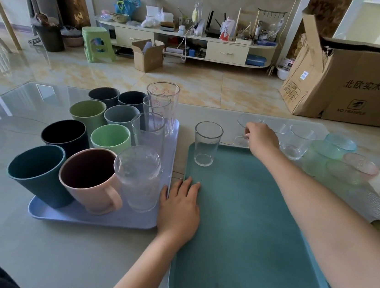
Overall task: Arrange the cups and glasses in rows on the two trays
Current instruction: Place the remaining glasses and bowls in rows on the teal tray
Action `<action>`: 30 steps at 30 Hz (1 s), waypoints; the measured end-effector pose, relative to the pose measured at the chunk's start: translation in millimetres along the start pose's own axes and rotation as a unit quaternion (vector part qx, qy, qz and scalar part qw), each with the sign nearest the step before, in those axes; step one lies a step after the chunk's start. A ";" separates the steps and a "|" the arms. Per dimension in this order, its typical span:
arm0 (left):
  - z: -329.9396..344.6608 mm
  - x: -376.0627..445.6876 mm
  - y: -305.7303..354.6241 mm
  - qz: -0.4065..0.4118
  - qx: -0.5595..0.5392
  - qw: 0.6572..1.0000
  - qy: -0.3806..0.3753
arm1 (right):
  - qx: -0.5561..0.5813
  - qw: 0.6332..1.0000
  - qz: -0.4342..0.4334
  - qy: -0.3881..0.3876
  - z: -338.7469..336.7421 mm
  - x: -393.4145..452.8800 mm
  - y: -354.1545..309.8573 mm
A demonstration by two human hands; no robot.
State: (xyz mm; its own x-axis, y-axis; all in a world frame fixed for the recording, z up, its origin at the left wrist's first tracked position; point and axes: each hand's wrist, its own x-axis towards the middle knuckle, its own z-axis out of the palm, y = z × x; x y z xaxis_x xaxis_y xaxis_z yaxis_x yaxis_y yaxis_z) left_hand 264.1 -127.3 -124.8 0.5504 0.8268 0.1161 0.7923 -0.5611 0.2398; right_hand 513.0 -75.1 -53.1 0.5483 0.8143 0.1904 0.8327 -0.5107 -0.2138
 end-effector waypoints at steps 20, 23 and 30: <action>-10.8 -27.8 0.1 -0.038 -0.083 0.996 0.013 | 0.025 0.980 -0.127 -0.153 -62.9 -133.7 -28.7; -12.3 -40.4 -0.1 -0.031 -0.053 0.998 -0.017 | 0.049 0.976 -0.145 -0.153 -51.3 -136.4 -45.2; -13.5 -43.9 2.0 -0.032 -0.038 0.999 -0.016 | 0.028 0.975 -0.167 -0.141 -25.6 -131.8 -62.3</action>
State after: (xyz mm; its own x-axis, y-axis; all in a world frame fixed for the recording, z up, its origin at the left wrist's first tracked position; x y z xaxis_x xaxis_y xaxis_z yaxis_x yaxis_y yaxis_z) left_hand 238.0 -164.1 -116.4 0.5089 0.8582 0.0668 0.8045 -0.5018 0.3179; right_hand 390.8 -157.7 -40.4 0.1982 0.9801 -0.0111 0.9513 -0.1951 -0.2385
